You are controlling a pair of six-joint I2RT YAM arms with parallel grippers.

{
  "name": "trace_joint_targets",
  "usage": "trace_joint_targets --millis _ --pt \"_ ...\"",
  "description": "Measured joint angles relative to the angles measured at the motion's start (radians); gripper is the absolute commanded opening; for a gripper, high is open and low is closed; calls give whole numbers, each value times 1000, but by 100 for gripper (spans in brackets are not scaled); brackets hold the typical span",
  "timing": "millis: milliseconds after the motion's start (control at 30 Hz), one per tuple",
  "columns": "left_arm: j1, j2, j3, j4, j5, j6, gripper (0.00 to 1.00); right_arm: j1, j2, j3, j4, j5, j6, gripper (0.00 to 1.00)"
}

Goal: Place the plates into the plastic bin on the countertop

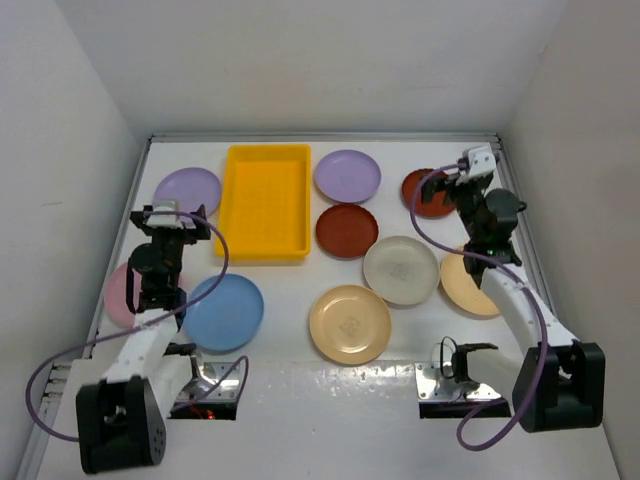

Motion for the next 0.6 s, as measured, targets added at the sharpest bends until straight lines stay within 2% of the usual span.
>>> trace_joint_targets --millis 100,233,333,433,500,533,567,600 --pt "0 -155 34 -131 19 -3 100 23 30 156 -11 -5 -34 100" --pt "0 -203 171 -302 24 0 100 29 115 364 -66 13 -39 100" --pt "0 -56 443 -535 -26 -5 100 45 229 589 -213 42 -50 100" --pt "28 206 863 -748 -39 2 98 80 348 816 -385 97 -69 100" --pt "78 398 1120 -892 16 6 85 101 409 906 -472 144 -35 99" --pt "109 481 1210 -951 63 9 73 107 428 920 -507 152 -3 68" --pt "144 561 1287 -1026 106 12 70 106 440 921 -537 135 16 60" --pt "176 638 1356 -1093 140 16 69 100 452 919 -573 100 46 57"
